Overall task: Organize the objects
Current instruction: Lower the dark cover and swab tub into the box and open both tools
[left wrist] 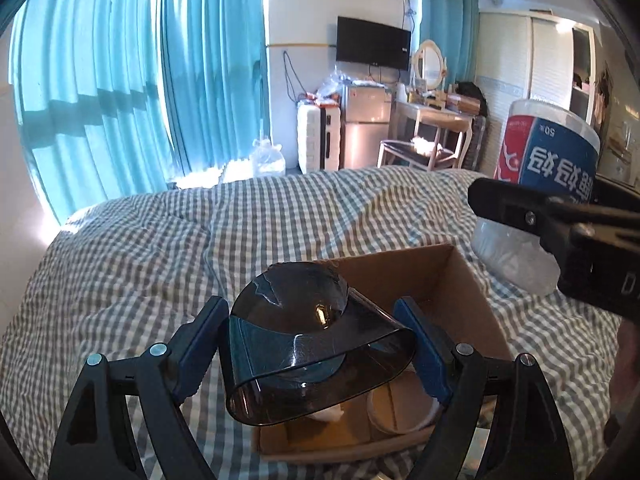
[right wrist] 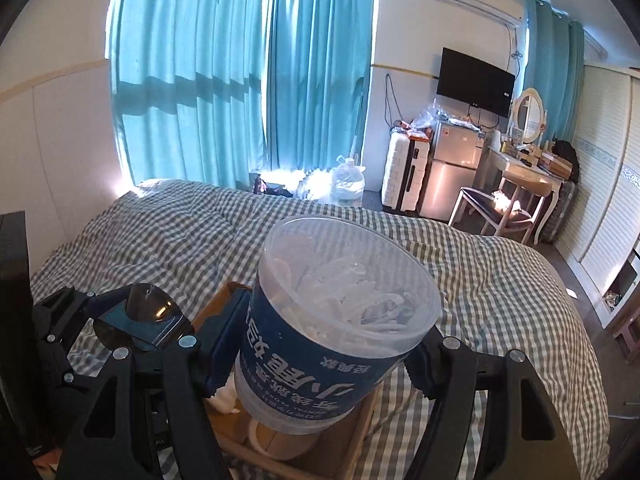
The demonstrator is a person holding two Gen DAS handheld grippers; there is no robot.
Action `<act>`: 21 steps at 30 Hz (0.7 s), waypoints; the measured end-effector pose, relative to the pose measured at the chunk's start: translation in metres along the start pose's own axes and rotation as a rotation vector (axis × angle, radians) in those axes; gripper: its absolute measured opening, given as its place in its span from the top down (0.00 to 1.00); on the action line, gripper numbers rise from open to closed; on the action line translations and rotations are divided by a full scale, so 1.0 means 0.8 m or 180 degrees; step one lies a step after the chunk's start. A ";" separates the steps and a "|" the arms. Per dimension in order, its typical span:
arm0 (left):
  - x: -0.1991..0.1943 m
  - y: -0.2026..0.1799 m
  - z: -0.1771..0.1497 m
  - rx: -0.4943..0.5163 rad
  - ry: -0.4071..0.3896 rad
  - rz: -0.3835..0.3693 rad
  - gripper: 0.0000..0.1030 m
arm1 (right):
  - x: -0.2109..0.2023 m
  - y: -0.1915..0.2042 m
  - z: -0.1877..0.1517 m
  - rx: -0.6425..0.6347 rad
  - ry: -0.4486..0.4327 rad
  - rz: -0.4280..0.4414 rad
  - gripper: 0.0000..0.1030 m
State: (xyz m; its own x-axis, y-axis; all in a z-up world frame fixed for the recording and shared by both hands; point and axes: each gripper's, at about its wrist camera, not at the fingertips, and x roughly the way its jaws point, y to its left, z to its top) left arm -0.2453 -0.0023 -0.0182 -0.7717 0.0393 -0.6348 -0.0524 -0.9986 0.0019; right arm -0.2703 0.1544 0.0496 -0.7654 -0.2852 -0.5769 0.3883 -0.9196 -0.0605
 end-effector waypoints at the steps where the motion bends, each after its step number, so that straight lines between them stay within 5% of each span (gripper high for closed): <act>1: 0.010 0.000 0.002 0.0001 0.0034 -0.0024 0.16 | 0.015 -0.004 0.003 0.0010 0.0043 0.0011 0.33; 21: 0.120 -0.034 -0.021 0.0105 0.0514 -0.0166 0.16 | 0.147 -0.026 -0.044 0.0016 0.0538 0.0188 0.33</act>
State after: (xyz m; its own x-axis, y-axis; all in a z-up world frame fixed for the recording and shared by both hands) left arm -0.3071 0.0285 -0.0919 -0.6555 0.0822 -0.7507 -0.1126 -0.9936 -0.0106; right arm -0.3500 0.1495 -0.0454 -0.6439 -0.2897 -0.7082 0.4271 -0.9040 -0.0185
